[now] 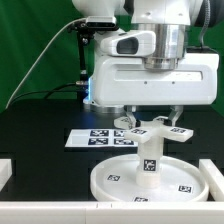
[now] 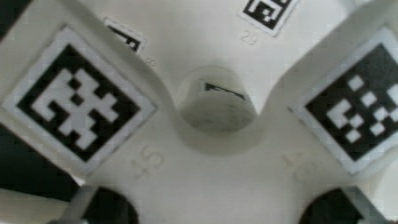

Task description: Assemble round table

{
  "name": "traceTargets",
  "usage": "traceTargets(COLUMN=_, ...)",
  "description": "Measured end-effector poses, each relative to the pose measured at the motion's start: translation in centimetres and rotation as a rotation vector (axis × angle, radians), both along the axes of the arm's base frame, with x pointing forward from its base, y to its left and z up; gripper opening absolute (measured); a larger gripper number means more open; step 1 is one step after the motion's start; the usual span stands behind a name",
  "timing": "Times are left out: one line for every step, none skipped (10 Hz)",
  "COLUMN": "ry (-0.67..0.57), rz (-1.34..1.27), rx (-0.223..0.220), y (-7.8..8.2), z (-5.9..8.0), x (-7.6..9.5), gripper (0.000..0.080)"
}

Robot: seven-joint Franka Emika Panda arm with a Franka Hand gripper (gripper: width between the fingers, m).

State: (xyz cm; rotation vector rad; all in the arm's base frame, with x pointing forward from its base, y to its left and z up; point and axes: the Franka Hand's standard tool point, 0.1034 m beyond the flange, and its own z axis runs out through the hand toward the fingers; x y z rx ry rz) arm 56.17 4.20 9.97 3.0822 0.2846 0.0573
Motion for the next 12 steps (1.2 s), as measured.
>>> traceTargets(ry=-0.003, rz=-0.082, rx=0.004, y=-0.01, z=-0.01, x=0.0, gripper=0.0437)
traceTargets(ry=-0.007, rz=-0.168, rx=0.007, y=-0.01, z=-0.03, x=-0.01, gripper=0.0437)
traceTargets(ry=-0.01, rz=-0.236, rx=0.01, y=-0.03, z=-0.05, x=-0.01, gripper=0.0437)
traceTargets(ry=-0.024, rz=-0.348, rx=0.014, y=0.04, z=-0.05, x=0.1, gripper=0.0437)
traceTargets(ry=-0.031, rz=-0.487, rx=0.019, y=0.06, z=-0.03, x=0.12, gripper=0.0437)
traceTargets(ry=-0.035, rz=-0.589, rx=0.025, y=0.0, z=-0.05, x=0.12, gripper=0.0437)
traceTargets(ry=-0.037, rz=-0.711, rx=0.039, y=-0.02, z=-0.06, x=0.16, gripper=0.0439)
traceTargets(ry=-0.04, rz=-0.848, rx=0.05, y=-0.06, z=-0.06, x=0.2, gripper=0.0439)
traceTargets(ry=-0.043, rz=-0.954, rx=0.058, y=-0.03, z=-0.06, x=0.19, gripper=0.0439)
traceTargets(ry=-0.044, rz=-1.109, rx=0.072, y=-0.05, z=-0.06, x=0.19, gripper=0.0439)
traceTargets(ry=-0.043, rz=-1.236, rx=0.087, y=-0.07, z=-0.06, x=0.19, gripper=0.0439)
traceTargets(ry=-0.045, rz=-1.37, rx=0.096, y=-0.08, z=-0.07, x=0.17, gripper=0.0439)
